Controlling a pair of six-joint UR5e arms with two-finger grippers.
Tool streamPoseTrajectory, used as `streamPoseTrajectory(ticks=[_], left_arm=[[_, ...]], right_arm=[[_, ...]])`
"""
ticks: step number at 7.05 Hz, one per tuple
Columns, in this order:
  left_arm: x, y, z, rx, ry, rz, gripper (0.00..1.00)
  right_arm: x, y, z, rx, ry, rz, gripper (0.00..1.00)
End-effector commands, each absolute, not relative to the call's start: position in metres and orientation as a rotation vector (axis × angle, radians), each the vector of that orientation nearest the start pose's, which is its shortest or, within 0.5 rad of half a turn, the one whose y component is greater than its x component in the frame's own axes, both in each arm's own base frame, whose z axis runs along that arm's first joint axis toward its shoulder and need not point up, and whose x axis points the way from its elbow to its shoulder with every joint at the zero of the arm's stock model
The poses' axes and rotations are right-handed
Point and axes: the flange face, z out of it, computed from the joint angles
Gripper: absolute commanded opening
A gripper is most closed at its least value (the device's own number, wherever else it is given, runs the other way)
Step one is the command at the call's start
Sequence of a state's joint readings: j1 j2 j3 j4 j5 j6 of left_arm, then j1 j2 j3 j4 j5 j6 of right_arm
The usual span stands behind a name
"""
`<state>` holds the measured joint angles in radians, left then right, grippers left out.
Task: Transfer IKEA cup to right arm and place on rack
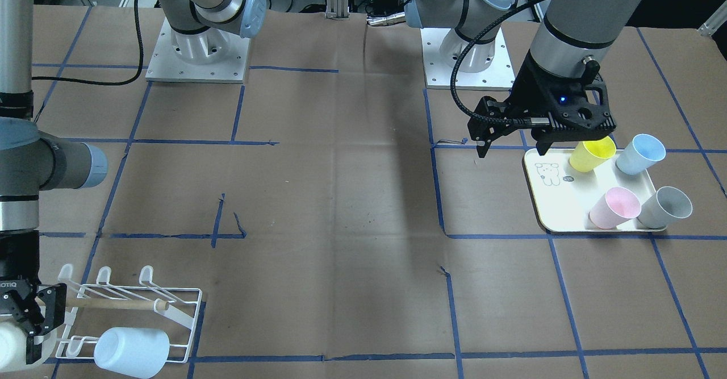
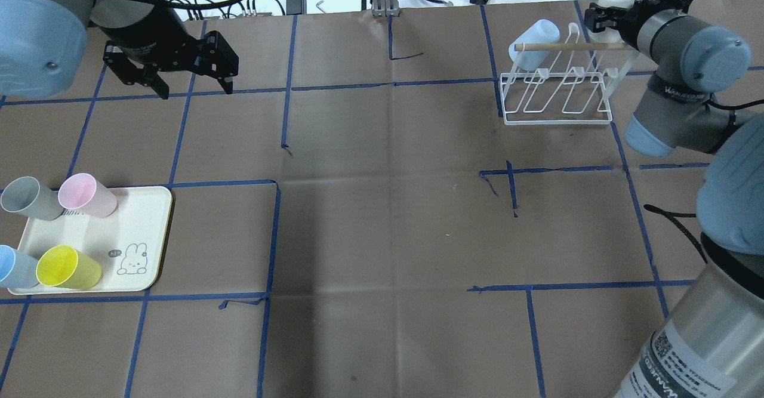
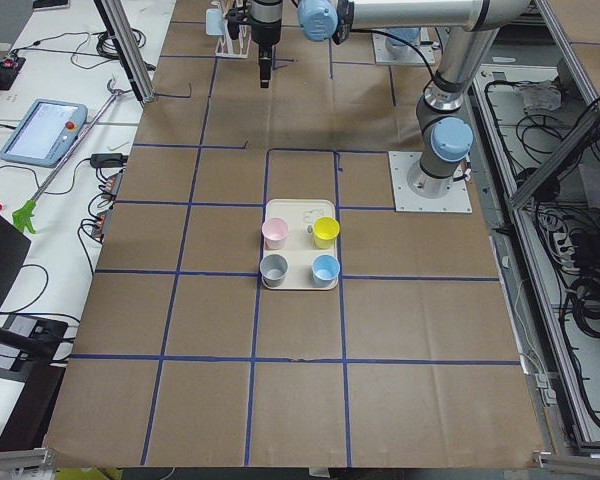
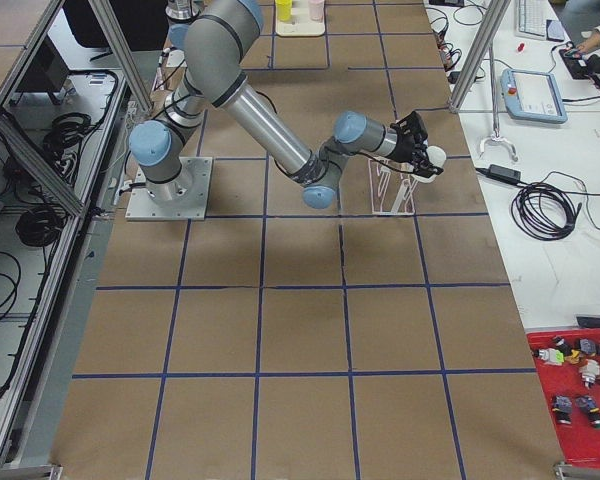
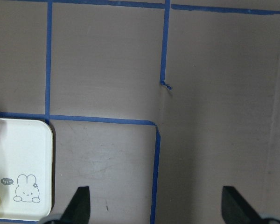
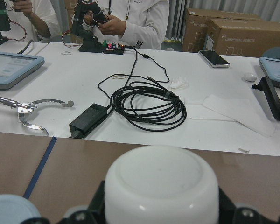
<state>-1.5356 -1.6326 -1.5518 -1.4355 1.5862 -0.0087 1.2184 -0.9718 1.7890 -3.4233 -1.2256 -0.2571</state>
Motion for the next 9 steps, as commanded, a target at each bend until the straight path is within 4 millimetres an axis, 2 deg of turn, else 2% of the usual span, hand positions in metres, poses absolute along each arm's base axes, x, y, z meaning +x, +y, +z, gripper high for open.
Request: streamPoseTrajectory(ticks=[1,2,6,7,8,9], left_arm=[[-0.113,-0.531,0.48,-0.059,3.119,-0.148,1.0],[-0.113,-0.531,0.479,-0.061,3.121,-0.146,1.0],[-0.113,-0.53,0.476,-0.061,3.118,-0.136,1.0],[-0.113,-0.53,0.476,-0.061,3.118,-0.136,1.0],[-0.113,-0.53,0.477,-0.061,3.119,-0.141,1.0],[-0.113,-0.531,0.477,-0.061,3.119,-0.146,1.0]], right_arm=[[-0.061,-0.652,0.267,-0.151,2.706,-1.609,0.58],[-0.061,-0.652,0.269,-0.15,2.699,-1.635,0.99],[-0.063,-0.653,0.277,-0.145,2.695,-1.648,1.0],[-0.061,-0.651,0.302,-0.15,2.687,-1.681,1.0],[-0.059,-0.649,0.317,-0.129,2.735,-1.554,1.0],[-0.058,-0.643,0.336,-0.092,2.798,-1.343,1.0]])
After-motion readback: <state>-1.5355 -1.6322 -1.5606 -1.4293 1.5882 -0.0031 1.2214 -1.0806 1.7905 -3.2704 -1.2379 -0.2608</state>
